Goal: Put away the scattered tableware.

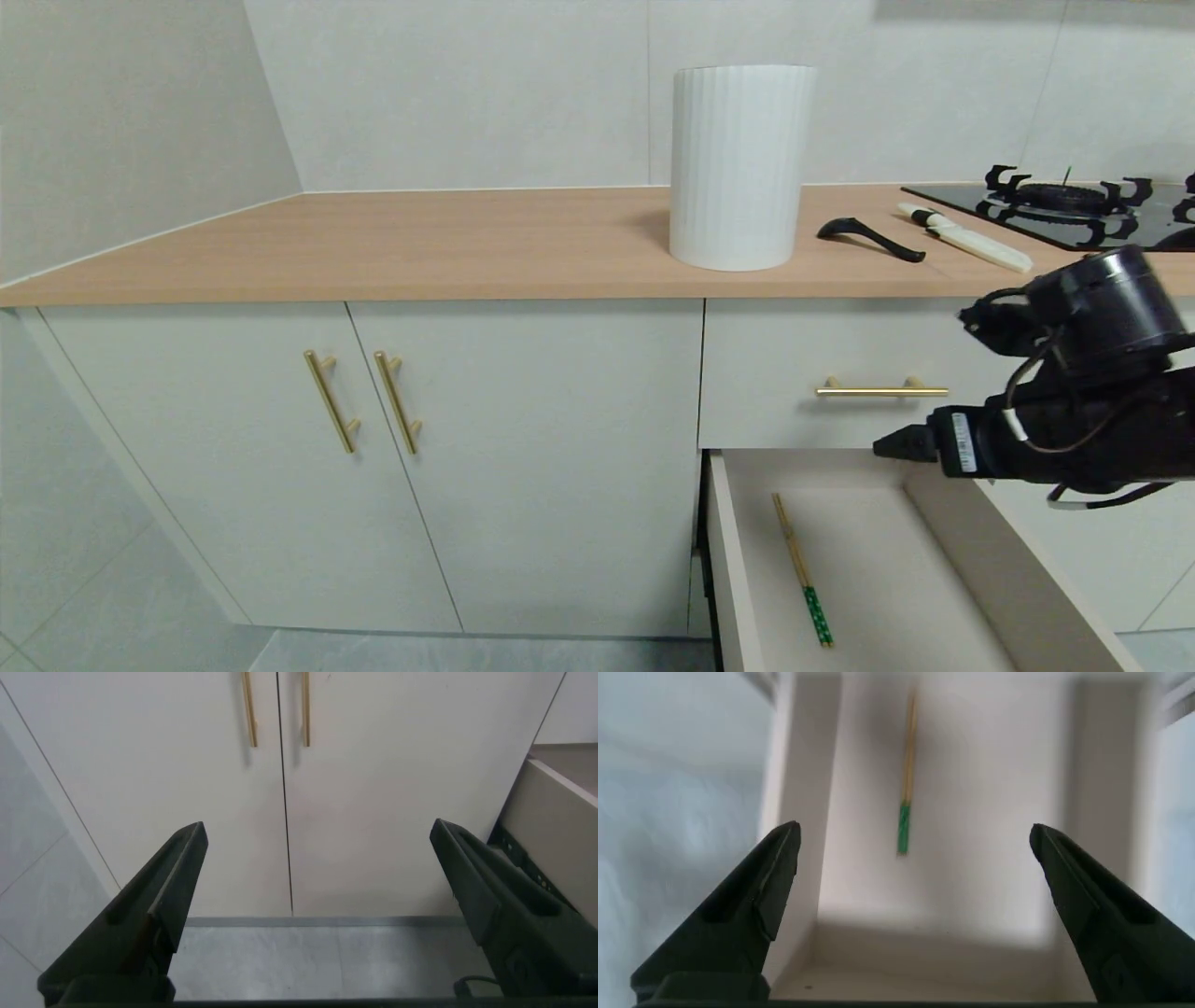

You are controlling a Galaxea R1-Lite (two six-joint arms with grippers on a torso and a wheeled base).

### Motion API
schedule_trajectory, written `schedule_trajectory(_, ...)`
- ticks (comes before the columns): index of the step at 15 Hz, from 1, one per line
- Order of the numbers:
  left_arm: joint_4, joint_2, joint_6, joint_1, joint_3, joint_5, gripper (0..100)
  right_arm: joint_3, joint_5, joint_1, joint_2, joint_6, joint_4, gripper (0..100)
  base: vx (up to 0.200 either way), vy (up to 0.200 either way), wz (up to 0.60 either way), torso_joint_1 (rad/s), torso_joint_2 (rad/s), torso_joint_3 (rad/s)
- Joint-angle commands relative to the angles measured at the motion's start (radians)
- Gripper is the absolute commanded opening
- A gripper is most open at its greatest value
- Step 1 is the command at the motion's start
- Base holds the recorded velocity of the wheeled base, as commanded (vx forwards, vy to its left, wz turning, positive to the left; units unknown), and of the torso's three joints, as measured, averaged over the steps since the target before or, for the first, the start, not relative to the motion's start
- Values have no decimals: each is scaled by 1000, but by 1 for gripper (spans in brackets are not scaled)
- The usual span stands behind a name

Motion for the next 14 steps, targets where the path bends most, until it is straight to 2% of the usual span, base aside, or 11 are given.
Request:
schedule_trajectory(1,0,0,0,0,0,0,100,2,-2,-22,-149,-25,-1,100,0,0,0,0,0,0)
schedule_trajectory(7,0,0,0,0,0,0,100,5,-5,-24,-161,-40,-4,100,0,0,0,5,-26,-17)
schedule_trajectory(10,0,0,0,0,0,0,100,14,-3,-24,-161,-48,-7,100,0,0,0,82,-250,-269)
schedule_trajectory(14,0,0,0,0,0,0,100,20,-3,-24,-150,-59,-9,100,0,0,0,127,-503,-308)
